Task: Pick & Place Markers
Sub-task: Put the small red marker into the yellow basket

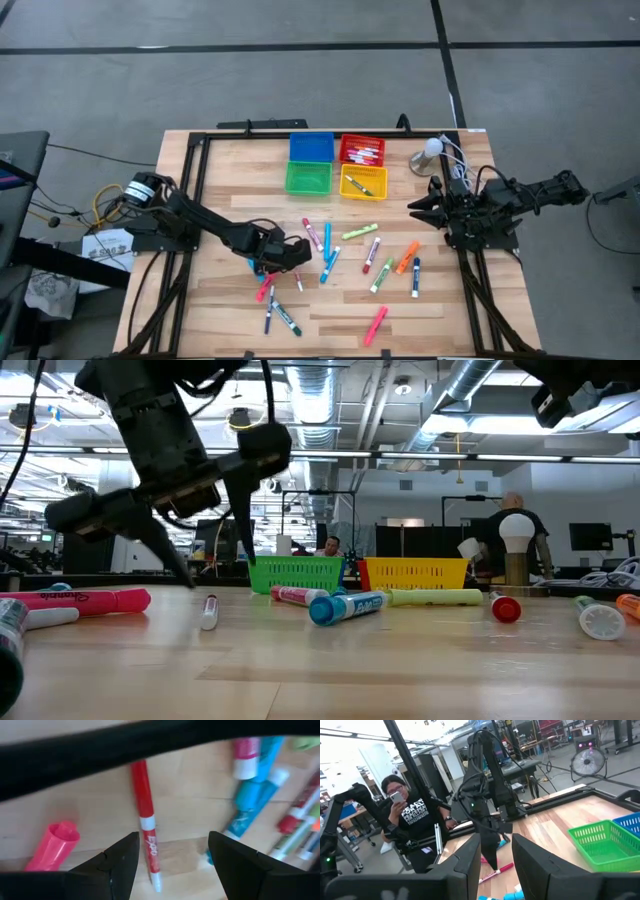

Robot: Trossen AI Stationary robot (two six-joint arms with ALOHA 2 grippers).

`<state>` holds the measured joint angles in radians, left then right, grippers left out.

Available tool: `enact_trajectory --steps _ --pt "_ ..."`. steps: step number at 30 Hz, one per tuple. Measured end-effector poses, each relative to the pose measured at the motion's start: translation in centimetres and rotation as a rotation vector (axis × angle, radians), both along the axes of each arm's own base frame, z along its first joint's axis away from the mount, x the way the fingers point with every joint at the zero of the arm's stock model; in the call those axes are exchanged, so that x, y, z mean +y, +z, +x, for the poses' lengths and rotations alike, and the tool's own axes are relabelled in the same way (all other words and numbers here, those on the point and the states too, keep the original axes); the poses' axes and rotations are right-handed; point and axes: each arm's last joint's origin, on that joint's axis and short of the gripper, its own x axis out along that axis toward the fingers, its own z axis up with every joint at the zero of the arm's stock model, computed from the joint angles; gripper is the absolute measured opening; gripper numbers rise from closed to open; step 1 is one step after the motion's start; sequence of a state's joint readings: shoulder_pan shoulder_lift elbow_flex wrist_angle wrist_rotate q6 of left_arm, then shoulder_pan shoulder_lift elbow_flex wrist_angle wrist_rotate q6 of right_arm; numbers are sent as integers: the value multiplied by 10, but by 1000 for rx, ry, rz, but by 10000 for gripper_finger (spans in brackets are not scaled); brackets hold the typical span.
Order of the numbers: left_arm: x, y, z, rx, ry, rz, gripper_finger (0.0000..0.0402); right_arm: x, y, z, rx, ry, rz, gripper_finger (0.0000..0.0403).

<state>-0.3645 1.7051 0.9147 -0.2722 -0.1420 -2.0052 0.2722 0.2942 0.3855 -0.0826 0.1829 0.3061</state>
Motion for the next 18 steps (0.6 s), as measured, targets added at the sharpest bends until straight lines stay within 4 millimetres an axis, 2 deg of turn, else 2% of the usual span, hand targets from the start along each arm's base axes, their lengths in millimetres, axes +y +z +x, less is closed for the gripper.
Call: enact_trajectory --steps 4,9,18 --pt "-4 -10 11 27 -12 -13 237 0 0 0 0 0 0 102" --pt "-5 -19 13 62 -25 -38 237 0 0 0 -1 -1 0 102" --pt "-4 -20 13 59 -29 -13 237 0 0 0 0 -1 7 102"
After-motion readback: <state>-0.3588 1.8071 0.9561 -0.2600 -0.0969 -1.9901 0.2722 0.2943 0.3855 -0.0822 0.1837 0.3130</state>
